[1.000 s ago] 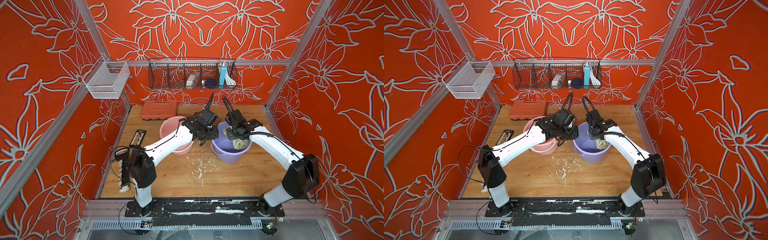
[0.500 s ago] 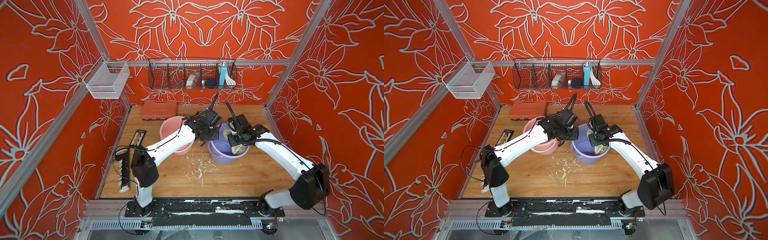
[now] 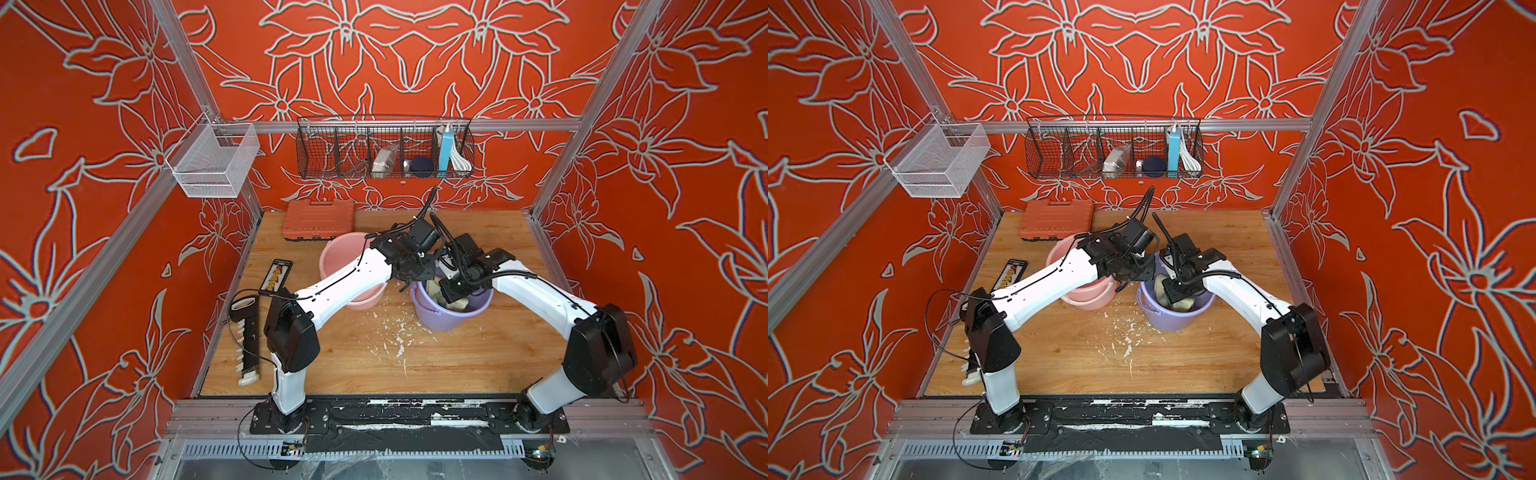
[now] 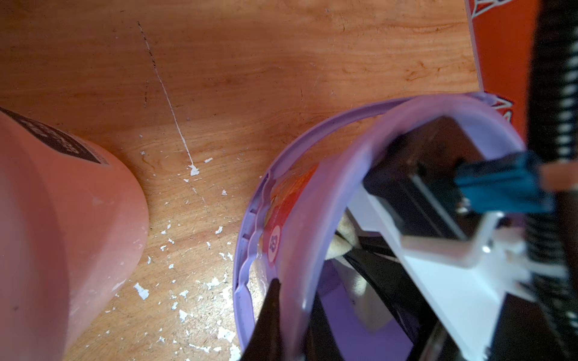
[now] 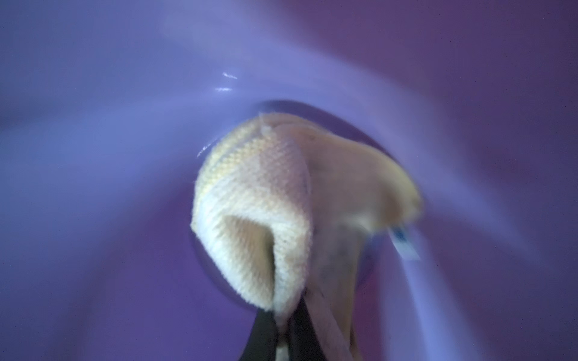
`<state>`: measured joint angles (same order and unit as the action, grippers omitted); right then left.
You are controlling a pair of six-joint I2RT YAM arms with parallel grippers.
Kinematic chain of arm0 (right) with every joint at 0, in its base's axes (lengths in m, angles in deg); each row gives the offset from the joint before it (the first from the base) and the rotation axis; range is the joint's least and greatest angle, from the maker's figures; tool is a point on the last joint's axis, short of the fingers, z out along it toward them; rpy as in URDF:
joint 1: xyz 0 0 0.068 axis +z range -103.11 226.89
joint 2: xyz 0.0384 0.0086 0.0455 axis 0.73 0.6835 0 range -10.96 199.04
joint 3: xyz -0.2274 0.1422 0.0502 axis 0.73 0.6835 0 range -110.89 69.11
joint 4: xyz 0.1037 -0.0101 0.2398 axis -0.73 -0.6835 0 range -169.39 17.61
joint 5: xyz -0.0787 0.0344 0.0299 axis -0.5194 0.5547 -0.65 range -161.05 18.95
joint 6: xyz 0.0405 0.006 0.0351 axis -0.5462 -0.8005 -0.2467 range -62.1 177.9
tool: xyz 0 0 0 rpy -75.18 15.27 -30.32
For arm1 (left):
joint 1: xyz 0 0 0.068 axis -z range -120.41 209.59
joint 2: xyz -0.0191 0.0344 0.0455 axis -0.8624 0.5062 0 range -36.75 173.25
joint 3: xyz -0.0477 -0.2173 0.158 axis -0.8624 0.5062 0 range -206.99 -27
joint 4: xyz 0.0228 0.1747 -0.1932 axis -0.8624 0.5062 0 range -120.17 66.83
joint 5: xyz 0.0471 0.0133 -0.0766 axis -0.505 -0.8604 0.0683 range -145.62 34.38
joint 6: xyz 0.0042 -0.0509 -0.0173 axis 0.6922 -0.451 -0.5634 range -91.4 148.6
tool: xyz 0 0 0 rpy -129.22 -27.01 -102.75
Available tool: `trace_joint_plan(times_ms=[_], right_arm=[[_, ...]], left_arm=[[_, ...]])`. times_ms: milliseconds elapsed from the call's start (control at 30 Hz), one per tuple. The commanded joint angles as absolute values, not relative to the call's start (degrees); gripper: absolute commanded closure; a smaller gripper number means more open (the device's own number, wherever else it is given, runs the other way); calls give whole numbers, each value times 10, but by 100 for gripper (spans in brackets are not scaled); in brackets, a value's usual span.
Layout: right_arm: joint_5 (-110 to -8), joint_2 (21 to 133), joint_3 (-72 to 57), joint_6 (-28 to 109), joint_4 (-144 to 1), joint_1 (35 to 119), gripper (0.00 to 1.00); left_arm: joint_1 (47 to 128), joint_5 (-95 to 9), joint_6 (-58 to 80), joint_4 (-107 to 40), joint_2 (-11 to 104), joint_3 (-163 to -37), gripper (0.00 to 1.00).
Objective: Wipe the inside of the bucket with a cloth
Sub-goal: Wipe the dirt from the inside of the bucket.
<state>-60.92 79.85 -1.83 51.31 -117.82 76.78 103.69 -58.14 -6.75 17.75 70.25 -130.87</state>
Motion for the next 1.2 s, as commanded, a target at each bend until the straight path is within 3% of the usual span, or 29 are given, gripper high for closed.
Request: trace_joint_plan(times_ms=[0, 367, 567, 900, 1167], right_arm=[[-650, 815, -44, 498, -1174, 767, 100], [-819, 925, -109, 432, -1187, 767, 100], [-834, 984, -113, 404, -1156, 765, 100], [-779, 1050, -126, 381, -1079, 764, 100], [-538, 1057, -105, 388, -959, 763, 100]], left_arm=[[1040, -550, -75, 167, 679, -1312, 100], [1036, -454, -120, 117, 651, -1245, 100], [1036, -391, -144, 91, 649, -1209, 100], [1036, -325, -162, 60, 636, -1154, 100], [1037, -321, -155, 83, 639, -1159, 100]])
